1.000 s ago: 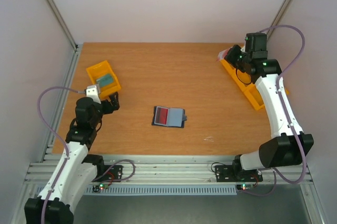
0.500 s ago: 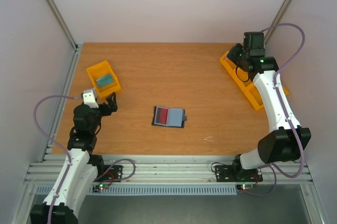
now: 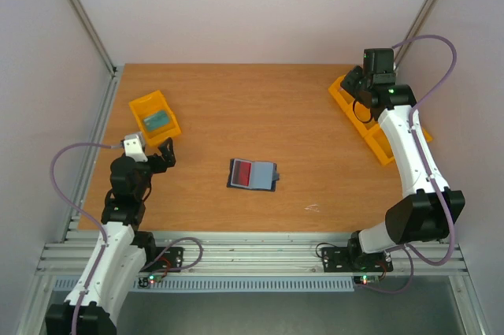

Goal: Take the credit cards out of the card holder

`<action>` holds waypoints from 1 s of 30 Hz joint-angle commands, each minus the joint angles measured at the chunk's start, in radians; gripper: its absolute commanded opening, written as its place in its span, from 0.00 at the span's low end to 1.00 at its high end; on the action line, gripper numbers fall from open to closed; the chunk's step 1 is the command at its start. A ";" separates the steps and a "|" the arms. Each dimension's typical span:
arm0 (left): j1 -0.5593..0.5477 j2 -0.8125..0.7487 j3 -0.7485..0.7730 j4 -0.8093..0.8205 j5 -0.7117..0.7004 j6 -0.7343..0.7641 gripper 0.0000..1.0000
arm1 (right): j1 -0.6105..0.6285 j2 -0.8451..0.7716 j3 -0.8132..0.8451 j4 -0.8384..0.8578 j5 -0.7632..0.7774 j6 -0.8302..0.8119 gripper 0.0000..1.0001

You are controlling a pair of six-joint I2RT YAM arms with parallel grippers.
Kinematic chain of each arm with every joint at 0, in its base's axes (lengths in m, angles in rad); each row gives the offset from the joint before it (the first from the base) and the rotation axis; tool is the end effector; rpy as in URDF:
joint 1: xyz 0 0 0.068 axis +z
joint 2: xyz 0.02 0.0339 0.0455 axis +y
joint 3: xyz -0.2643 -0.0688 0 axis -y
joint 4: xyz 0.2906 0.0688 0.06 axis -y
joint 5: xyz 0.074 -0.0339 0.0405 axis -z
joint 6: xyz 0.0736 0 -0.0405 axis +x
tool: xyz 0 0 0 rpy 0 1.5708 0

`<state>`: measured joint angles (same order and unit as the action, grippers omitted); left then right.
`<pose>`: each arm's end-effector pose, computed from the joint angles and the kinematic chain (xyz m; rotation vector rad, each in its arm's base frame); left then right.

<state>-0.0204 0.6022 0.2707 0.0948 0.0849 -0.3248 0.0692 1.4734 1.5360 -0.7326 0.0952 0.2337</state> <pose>0.2395 -0.0111 0.1908 -0.2154 1.8055 -0.3218 0.3955 0.0204 0.3632 0.2352 2.2255 0.0579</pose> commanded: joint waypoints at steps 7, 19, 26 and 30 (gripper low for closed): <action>0.008 0.075 0.077 -0.032 -0.198 -0.029 0.99 | -0.002 -0.055 -0.027 0.042 0.006 -0.019 0.01; 0.008 0.196 0.334 -0.318 -0.454 -0.038 0.99 | -0.002 -0.202 -0.252 0.126 -0.013 0.070 0.01; 0.008 0.197 0.374 -0.383 -0.389 -0.042 0.99 | -0.002 -0.244 -0.362 0.112 -0.019 0.143 0.01; 0.008 0.196 0.368 -0.403 -0.361 -0.085 0.99 | -0.002 -0.260 -0.484 0.166 -0.019 0.268 0.01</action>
<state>-0.0170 0.8051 0.6266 -0.2806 -0.2977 -0.3634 0.0692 1.2366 1.1397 -0.6201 0.0772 0.3477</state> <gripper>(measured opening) 0.994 0.013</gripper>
